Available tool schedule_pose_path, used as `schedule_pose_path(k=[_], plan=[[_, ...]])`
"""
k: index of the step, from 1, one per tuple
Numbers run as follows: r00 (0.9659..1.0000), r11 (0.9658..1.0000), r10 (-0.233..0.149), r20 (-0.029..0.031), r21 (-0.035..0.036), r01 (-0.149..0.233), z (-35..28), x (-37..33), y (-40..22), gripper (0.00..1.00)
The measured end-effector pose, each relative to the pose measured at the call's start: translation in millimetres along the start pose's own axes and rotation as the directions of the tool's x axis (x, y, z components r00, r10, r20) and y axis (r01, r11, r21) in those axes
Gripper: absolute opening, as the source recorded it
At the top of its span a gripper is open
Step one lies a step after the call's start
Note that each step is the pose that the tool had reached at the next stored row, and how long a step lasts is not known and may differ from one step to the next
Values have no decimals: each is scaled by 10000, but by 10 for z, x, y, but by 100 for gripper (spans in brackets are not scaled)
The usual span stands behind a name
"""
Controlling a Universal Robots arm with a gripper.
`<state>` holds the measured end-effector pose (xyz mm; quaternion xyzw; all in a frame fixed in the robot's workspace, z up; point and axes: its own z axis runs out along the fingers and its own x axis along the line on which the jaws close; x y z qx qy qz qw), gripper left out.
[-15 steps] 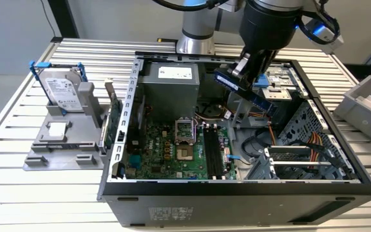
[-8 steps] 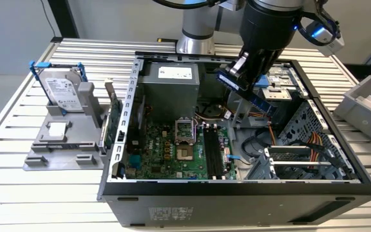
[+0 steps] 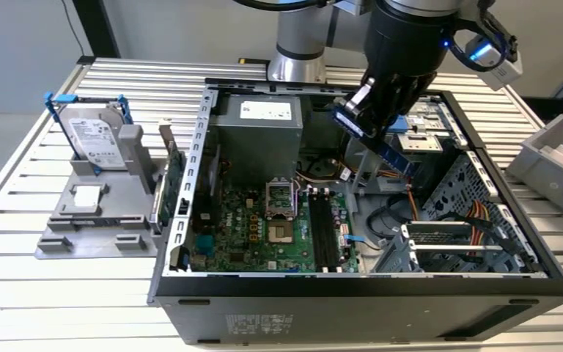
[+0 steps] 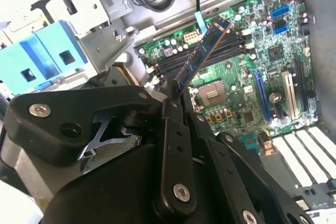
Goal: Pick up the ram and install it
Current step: 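Pick up the ram and move it above insertion slot, then insert the ram into the slot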
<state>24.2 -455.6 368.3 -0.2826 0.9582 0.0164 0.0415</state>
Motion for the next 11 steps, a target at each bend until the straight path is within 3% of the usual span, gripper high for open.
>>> schedule_pose_path(k=[5,11], plan=[[9972,9972,748,8,67,-748,0,0,0,0],[9878,9877,1557,23,138,-1557,0,0,0,0]])
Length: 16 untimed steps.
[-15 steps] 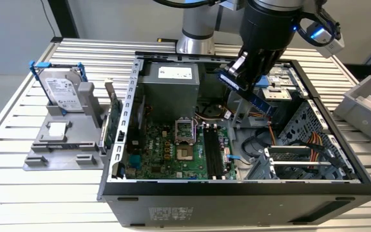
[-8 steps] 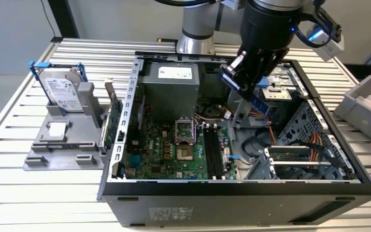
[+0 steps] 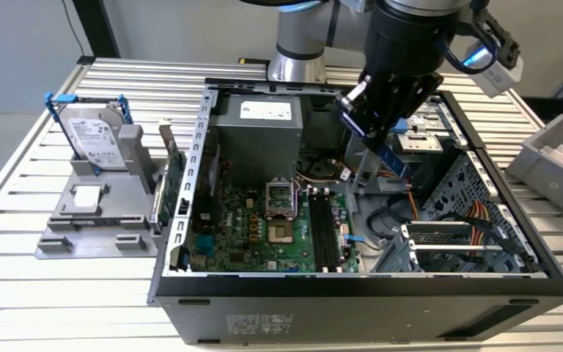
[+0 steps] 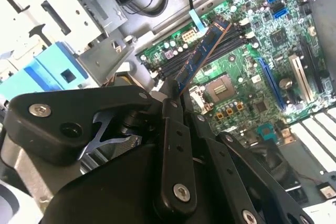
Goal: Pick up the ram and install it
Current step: 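Insert the ram into the slot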
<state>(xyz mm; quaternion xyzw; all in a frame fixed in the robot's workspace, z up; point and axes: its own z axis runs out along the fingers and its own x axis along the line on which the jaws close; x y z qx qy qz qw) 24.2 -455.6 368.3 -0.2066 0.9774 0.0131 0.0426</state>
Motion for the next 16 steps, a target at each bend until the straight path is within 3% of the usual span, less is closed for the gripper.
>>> schedule_pose_path(k=[5,10,14,16], plan=[[9984,9984,558,5,50,-558,0,0,0,0],[9935,9934,1142,14,101,-1142,1,0,0,0],[9932,9932,1162,13,103,-1162,1,0,0,0],[9926,9926,1212,-110,69,-1211,2,1,1,0]])
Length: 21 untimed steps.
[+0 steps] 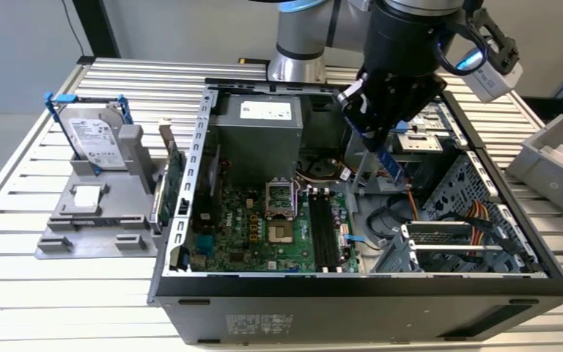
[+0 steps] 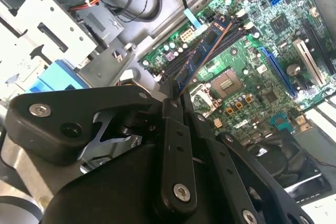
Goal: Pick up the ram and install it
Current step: 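Insert the ram into the slot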
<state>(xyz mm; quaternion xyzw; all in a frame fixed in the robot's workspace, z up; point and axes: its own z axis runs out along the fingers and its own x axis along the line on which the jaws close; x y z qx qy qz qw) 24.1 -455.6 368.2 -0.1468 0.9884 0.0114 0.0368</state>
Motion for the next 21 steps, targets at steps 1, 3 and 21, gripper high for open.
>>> schedule_pose_path(k=[1,3,21], plan=[[9999,10000,90,-73,-15,-90,1,0,0,0],[9995,9996,286,-134,-18,-286,3,0,-1,0],[9725,9727,2319,-233,116,-2317,41,6,0,0]])
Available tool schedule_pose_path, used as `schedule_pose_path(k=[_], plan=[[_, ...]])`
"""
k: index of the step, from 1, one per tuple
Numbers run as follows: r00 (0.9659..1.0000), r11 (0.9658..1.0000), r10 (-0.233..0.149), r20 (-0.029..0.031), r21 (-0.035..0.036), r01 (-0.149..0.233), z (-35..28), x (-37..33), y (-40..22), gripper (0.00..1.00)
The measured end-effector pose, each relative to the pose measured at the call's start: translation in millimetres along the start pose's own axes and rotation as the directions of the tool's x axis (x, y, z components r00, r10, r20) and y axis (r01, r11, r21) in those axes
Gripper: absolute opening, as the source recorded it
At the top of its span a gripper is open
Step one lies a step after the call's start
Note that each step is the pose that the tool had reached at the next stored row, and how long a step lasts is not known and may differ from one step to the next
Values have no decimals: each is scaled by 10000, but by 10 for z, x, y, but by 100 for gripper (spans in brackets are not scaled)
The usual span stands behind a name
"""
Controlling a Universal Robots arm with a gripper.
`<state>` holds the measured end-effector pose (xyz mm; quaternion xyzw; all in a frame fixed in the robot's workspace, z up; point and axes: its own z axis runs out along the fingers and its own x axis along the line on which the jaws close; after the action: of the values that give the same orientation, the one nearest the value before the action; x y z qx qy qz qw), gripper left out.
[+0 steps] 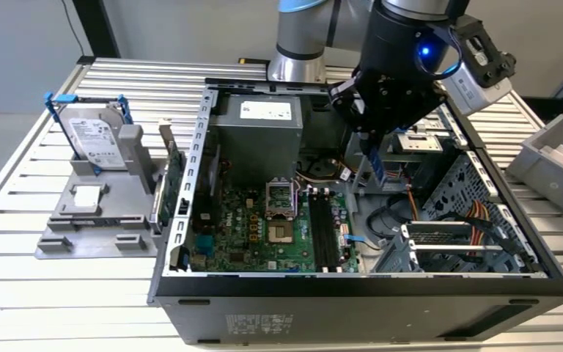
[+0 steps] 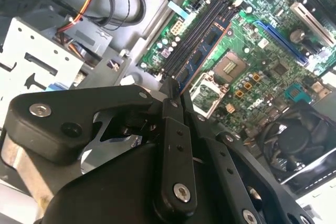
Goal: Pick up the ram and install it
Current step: 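Insert the ram into the slot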
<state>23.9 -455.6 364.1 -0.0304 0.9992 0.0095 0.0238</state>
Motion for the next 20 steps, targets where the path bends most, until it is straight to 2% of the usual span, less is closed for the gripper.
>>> schedule_pose_path(k=[4,20], plan=[[9997,9998,218,-48,9,-218,19,4,1,0],[9995,9995,304,-50,13,-304,40,8,1,0]])
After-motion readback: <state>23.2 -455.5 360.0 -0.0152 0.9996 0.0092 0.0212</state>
